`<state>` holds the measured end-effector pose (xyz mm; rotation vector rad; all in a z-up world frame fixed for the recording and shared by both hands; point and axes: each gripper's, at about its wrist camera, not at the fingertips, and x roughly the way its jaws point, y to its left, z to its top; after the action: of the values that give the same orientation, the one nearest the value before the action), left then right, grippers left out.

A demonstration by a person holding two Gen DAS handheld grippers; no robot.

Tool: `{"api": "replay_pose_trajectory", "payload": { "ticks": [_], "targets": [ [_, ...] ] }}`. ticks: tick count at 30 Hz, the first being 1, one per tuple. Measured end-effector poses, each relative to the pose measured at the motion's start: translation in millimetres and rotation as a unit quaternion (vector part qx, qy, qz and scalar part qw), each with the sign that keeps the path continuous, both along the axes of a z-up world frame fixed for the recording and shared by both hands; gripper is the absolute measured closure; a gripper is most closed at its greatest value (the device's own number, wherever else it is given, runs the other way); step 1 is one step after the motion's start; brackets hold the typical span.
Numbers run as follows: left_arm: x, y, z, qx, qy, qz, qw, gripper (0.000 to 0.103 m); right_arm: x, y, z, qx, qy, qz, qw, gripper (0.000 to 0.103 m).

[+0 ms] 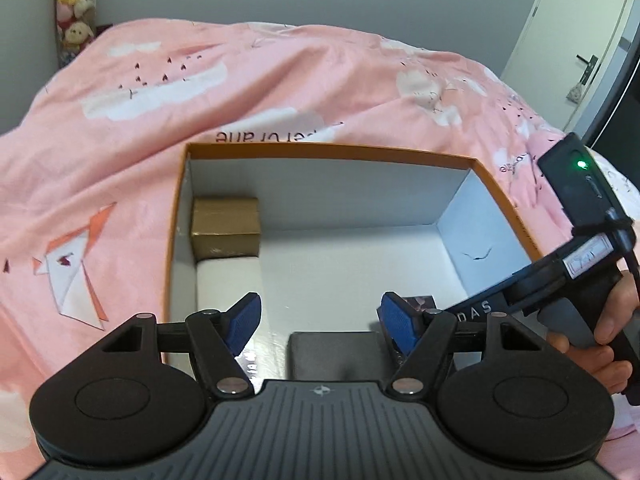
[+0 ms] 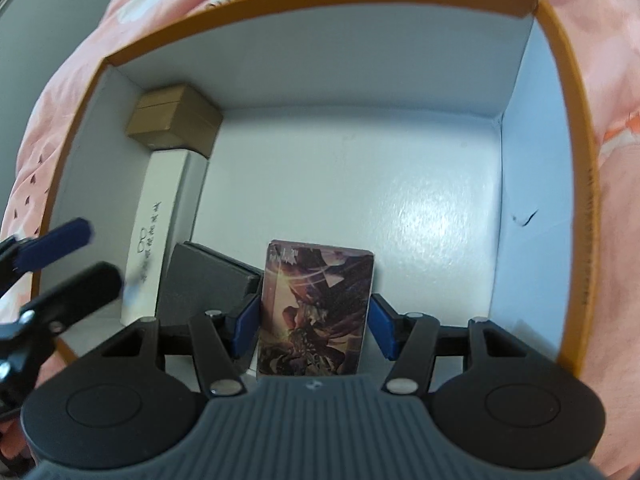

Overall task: Organize objects
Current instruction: 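Carry both items into the orange box while left tool releases the grey box beside the glasses case, then lower the picture card pack into the orange box and open right tool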

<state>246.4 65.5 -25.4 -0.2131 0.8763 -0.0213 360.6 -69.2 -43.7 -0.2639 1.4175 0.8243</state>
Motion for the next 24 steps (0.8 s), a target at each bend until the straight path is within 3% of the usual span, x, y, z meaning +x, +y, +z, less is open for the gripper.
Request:
{"api": "replay_pose_trajectory", "payload": {
  "ticks": [7, 19, 24],
  "targets": [
    [-1.9, 9.8, -7.2, -0.015, 0.008, 0.014, 0.9998, 0.026, 6.5, 4.4, -10.1, 0.003, 0.040, -0.029, 0.999, 0.042],
    [-4.3, 11.1, -10.4, -0.017, 0.002, 0.015, 0.9997, 0.027, 1.3, 7.9, -11.5, 0.018, 0.066, -0.016, 0.998, 0.040],
    [-4.3, 6.2, -12.0, -0.004, 0.003, 0.010, 0.9999, 0.027, 2.5, 3.7, -8.7, 0.010, 0.050, -0.016, 0.999, 0.061]
  ]
}}
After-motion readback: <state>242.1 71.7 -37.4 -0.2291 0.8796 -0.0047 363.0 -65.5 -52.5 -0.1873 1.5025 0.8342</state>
